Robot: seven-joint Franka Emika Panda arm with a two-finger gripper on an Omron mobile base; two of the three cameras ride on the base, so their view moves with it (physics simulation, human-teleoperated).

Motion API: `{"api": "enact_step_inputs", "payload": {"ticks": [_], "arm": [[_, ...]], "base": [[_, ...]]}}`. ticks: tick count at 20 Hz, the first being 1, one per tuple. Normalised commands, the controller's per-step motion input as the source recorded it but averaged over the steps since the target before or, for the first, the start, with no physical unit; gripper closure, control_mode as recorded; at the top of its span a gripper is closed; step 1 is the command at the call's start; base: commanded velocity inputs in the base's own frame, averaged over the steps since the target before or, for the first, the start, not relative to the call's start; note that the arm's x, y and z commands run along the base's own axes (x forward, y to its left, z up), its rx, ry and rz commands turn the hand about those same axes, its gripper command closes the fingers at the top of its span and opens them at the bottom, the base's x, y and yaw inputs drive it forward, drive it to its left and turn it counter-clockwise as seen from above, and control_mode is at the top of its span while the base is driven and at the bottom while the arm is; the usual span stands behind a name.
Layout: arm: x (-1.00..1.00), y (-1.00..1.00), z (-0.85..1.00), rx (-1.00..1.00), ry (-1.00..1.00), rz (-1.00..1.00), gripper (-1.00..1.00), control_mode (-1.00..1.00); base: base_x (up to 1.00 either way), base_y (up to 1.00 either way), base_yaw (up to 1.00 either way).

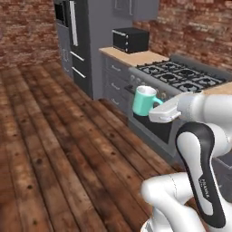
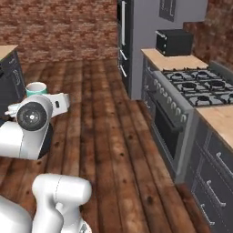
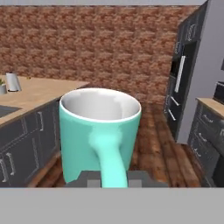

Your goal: Open the cabinet directly in front. Then move the beer and the mug to the dining counter with the candle on it.

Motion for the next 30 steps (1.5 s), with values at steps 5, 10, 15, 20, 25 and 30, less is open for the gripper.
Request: {"api": "enact_step_inputs", "payload": {"ticks": [5, 10, 15, 20, 25, 30], "arm": [[0.00, 0.00, 0.00, 0.00, 0.00, 0.00, 1.00, 1.00], [0.00, 0.00, 0.00, 0.00, 0.00, 0.00, 1.00, 1.00], [0.00, 0.00, 0.00, 0.00, 0.00, 0.00, 1.00, 1.00], [0.00, 0.00, 0.00, 0.00, 0.00, 0.00, 1.00, 1.00], [0.00, 0.00, 0.00, 0.00, 0.00, 0.00, 1.00, 1.00], [0.00, 0.00, 0.00, 0.00, 0.00, 0.00, 1.00, 1.00]], "base": [[0.66, 0.99, 0.43], [1.00, 0.70, 0.21], [1.00, 0.21, 0.01], [1.00, 0.13, 0.00], [1.00, 0.12, 0.00], [1.00, 0.18, 0.00]]}}
